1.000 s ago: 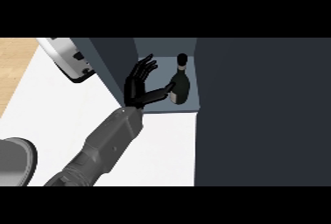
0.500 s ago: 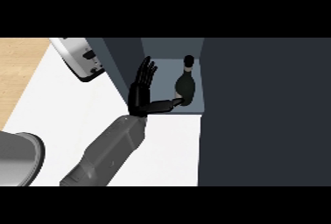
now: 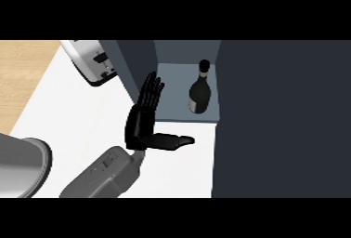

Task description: Pick up the wine, place it into the cabinet and close the cabinet

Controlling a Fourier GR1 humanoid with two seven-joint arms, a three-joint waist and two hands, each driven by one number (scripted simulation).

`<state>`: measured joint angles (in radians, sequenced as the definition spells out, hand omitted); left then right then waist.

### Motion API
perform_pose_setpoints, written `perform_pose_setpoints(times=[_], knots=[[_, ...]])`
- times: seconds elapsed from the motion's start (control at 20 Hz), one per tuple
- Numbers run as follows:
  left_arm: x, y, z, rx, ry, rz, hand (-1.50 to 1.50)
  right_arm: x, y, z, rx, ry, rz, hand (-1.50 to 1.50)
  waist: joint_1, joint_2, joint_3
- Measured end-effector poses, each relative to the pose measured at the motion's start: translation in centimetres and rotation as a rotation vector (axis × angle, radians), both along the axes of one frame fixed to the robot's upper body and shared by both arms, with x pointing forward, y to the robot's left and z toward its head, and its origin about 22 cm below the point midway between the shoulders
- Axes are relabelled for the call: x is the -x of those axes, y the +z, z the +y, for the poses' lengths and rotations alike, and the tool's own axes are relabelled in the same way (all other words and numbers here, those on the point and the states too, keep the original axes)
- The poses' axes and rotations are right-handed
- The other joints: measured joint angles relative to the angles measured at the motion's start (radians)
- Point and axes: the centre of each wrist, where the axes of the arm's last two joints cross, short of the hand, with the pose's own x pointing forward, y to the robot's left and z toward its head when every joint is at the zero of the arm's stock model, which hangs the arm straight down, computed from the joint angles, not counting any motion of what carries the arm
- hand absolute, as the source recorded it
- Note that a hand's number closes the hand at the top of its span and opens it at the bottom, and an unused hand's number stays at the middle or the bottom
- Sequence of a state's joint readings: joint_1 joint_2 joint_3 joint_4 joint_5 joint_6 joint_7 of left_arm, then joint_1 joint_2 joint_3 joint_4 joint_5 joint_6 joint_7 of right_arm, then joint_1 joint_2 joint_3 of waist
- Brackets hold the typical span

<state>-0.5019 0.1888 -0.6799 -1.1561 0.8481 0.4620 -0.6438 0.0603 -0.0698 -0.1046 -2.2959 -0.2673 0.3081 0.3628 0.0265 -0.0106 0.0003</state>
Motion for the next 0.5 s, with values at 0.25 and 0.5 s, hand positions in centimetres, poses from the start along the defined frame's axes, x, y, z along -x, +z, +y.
perform_pose_setpoints(times=[0.25,0.5], knots=[[3.8,2.9,1.8,-0.002,-0.021,-0.015,-1.5,0.4,0.3,0.7,-0.004,0.008,-0.001,-1.5,-0.008,0.003,0.0],[7.7,5.0,2.9,0.017,-0.027,-0.02,-1.5,0.2,0.7,0.8,0.017,0.02,-0.009,1.5,-0.015,0.006,0.0]])
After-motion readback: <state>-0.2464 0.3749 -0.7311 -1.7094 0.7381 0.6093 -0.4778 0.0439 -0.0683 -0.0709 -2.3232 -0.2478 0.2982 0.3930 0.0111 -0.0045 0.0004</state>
